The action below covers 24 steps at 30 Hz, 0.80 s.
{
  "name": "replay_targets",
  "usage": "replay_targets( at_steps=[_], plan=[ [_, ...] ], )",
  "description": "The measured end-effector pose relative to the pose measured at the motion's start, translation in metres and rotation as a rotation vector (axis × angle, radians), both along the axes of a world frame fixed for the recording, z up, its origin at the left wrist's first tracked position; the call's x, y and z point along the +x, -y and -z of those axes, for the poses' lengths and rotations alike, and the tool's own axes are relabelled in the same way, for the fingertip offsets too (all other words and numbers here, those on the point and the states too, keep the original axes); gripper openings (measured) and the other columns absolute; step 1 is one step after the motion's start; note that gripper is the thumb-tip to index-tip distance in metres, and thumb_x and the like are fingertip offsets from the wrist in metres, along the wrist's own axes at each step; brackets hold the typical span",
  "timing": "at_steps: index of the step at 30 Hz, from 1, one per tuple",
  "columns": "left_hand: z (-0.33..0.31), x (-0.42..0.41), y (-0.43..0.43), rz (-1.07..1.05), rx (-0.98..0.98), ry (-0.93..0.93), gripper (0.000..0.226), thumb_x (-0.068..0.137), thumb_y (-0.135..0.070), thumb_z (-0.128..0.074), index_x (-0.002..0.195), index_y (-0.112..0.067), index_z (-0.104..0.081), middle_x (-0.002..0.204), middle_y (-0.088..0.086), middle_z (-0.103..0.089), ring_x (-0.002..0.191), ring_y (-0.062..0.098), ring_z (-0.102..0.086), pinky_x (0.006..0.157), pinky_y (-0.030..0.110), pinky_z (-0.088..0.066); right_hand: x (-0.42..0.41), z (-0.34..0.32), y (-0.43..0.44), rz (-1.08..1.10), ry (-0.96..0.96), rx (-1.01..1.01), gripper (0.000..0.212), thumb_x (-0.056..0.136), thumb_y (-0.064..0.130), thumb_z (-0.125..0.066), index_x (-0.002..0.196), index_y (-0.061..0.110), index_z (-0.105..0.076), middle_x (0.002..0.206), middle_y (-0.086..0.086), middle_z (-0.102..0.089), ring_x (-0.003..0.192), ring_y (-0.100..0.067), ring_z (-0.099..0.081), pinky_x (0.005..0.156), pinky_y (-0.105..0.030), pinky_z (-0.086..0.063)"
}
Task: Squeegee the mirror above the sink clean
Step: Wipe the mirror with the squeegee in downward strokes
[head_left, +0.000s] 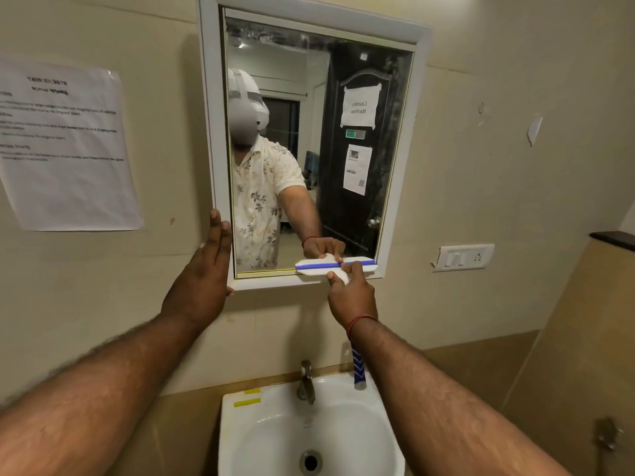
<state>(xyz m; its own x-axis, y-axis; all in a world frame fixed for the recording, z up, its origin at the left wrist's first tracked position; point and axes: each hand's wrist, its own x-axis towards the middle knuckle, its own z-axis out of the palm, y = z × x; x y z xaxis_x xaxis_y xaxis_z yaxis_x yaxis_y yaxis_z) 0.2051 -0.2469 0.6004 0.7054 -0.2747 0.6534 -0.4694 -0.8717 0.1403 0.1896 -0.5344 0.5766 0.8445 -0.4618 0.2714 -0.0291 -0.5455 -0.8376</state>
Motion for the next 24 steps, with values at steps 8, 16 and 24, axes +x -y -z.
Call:
replay_targets(
  at_steps=[8,16,24],
  plan=[
    [0.002,-0.018,-0.003,-0.061,0.093,-0.044,0.152,0.069,-0.004,-0.104,0.176,-0.009,0.003,0.183,0.005,0.030,0.131,0.049,-0.063,0.089,0.048,-0.064,0.002,-0.022,0.002,-0.030,-0.122,-0.100,0.034,0.109,0.039,-0.058,0.140,0.035,-0.046,0.108,-0.003,-0.065,0.096,-0.024,-0.069,0.089,-0.048,-0.065],
    [-0.011,-0.028,-0.017,-0.208,0.443,0.035,0.169,0.054,-0.065,-0.104,0.172,0.009,-0.009,0.181,0.032,0.016,0.168,0.045,-0.023,0.136,0.064,-0.018,0.002,-0.046,0.002,-0.045,-0.239,-0.297,0.035,0.106,0.044,-0.057,0.136,0.029,-0.051,0.118,-0.007,-0.068,0.102,-0.028,-0.068,0.092,-0.047,-0.062],
    [-0.085,-0.021,-0.017,-0.316,0.487,0.155,0.177,0.058,-0.087,-0.088,0.173,0.004,0.010,0.180,0.025,0.027,0.171,0.040,0.017,0.138,0.062,-0.005,0.004,-0.051,0.003,-0.042,-0.292,-0.409,0.039,0.108,0.043,-0.054,0.142,0.026,-0.047,0.124,-0.009,-0.069,0.102,-0.029,-0.067,0.089,-0.044,-0.060]
  ],
)
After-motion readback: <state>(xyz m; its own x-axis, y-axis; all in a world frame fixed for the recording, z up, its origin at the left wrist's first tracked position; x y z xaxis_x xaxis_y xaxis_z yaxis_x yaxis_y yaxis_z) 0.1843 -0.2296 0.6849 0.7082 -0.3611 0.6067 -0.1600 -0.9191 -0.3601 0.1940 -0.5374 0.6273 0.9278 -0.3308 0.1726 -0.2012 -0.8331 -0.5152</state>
